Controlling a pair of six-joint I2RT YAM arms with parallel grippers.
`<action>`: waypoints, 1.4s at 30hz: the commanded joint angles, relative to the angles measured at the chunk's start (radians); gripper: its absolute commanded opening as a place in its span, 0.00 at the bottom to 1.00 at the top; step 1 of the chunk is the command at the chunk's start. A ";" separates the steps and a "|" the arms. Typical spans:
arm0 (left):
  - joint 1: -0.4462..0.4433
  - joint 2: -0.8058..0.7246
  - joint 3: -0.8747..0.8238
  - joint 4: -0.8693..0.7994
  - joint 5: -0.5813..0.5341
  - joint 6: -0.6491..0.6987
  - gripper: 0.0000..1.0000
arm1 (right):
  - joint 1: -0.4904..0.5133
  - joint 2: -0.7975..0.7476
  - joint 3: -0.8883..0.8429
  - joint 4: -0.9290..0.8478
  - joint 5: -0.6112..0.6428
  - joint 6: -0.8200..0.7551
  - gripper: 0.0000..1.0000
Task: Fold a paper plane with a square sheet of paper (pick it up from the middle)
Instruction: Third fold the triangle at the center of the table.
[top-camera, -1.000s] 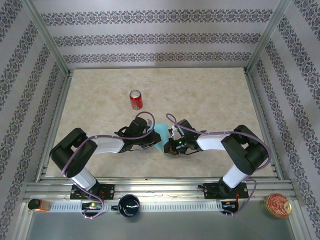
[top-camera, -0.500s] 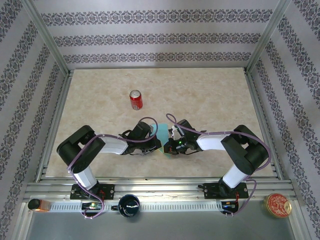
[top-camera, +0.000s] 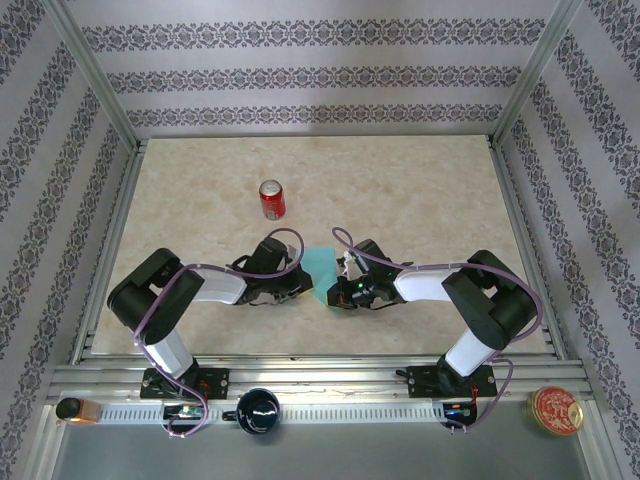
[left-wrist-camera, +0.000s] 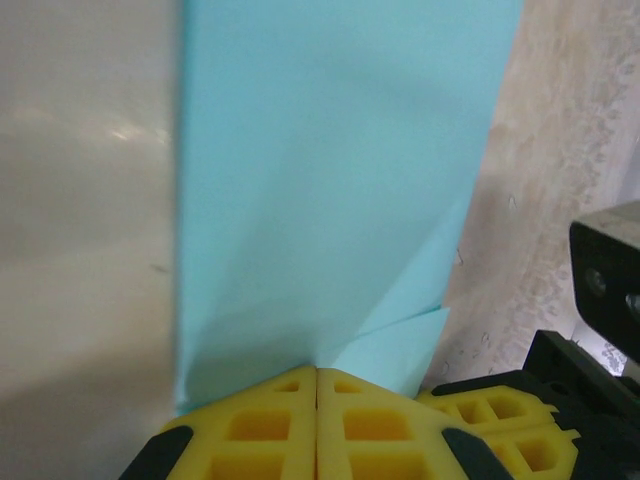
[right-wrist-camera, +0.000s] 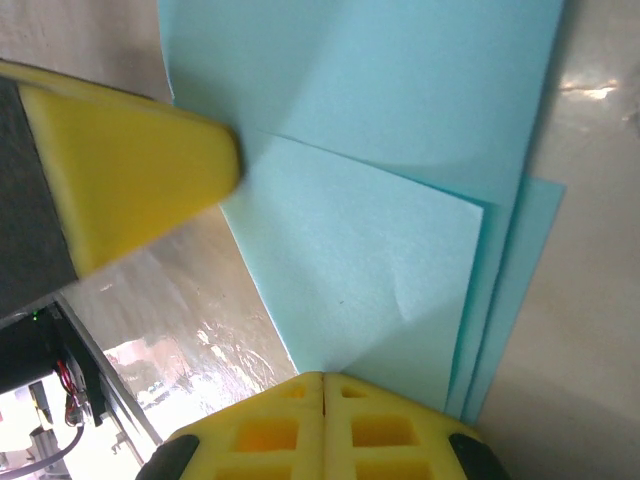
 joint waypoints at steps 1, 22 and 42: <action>0.065 -0.017 -0.036 -0.091 -0.057 0.065 0.07 | -0.007 0.027 -0.043 -0.103 0.087 -0.013 0.00; 0.016 -0.155 0.048 -0.145 -0.034 0.120 0.11 | -0.009 -0.001 -0.042 -0.107 0.100 -0.012 0.00; -0.013 0.021 0.030 -0.176 -0.063 0.116 0.05 | -0.012 -0.048 0.016 -0.089 0.057 0.010 0.05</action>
